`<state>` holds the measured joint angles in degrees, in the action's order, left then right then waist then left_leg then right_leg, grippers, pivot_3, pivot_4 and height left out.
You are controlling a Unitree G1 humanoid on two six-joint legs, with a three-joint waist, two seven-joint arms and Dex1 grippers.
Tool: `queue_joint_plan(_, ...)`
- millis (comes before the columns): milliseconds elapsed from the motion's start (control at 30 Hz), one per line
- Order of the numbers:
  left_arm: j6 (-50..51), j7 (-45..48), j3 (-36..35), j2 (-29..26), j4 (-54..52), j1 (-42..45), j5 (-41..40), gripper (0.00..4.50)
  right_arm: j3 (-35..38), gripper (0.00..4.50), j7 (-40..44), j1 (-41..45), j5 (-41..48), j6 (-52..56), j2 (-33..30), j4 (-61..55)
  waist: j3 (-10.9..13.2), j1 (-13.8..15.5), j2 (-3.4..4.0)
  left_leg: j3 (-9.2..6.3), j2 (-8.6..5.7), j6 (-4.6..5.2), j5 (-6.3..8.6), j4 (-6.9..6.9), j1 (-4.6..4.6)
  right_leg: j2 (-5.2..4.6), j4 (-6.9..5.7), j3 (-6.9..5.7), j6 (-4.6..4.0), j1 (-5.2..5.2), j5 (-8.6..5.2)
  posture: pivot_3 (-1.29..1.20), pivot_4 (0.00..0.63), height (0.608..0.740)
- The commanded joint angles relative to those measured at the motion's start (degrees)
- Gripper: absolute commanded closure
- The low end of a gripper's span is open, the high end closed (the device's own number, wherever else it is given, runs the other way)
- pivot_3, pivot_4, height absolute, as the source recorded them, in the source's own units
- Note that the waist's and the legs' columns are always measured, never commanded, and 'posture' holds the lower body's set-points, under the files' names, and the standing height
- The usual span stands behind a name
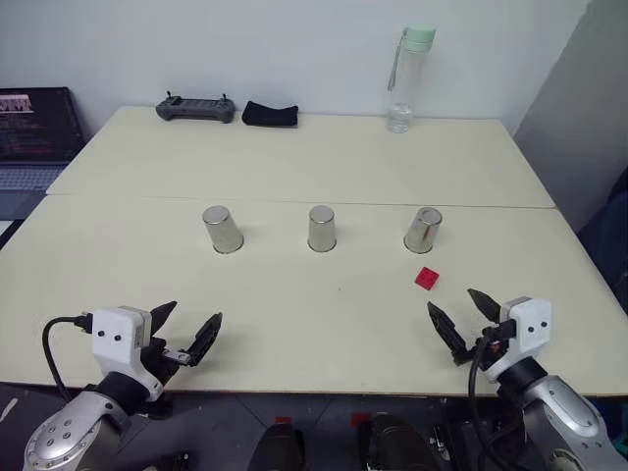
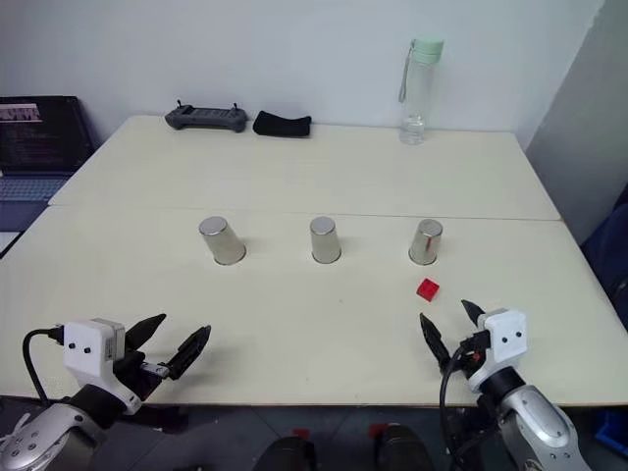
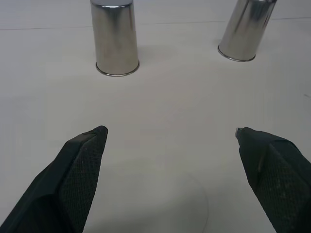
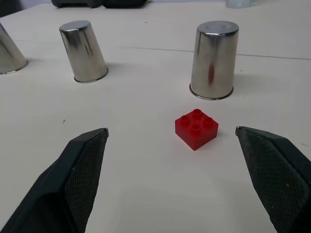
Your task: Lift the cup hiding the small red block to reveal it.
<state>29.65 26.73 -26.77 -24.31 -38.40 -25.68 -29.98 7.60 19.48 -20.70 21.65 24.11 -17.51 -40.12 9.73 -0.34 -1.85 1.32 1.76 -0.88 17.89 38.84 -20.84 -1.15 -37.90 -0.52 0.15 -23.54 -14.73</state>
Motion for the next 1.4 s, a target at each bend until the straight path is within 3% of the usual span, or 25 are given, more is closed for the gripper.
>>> queue_joint_plan(33,-1.4,0.0,-0.1,-0.7,-0.5,0.6,0.2,0.0,-0.3,0.03,-1.1,1.0,1.2,1.4,-0.1,-2.9,0.0,0.0,0.0,0.0,0.01,0.0,0.0,0.0,0.0,0.0,0.0,-0.01,0.0,0.0,0.0,0.0,0.15,0.74)
queue_joint_plan(533,-1.9,0.0,0.8,-0.7,-0.1,1.0,0.7,0.0,0.0,0.03,-0.5,-0.3,0.8,0.3,0.1,-1.6,0.0,0.1,0.0,-0.01,0.01,0.0,0.0,-0.03,-0.01,0.0,0.03,-0.02,0.0,-0.01,-0.01,0.0,0.15,0.74)
queue_joint_plan(1400,-1.8,-0.1,1.1,-0.8,0.1,1.4,0.7,0.0,1.4,0.03,4.3,-3.4,0.0,-11.2,0.0,8.6,0.0,0.1,0.03,0.0,0.02,0.0,0.0,-0.07,-0.03,0.0,0.1,-0.02,0.0,-0.02,-0.01,0.0,0.15,0.74)
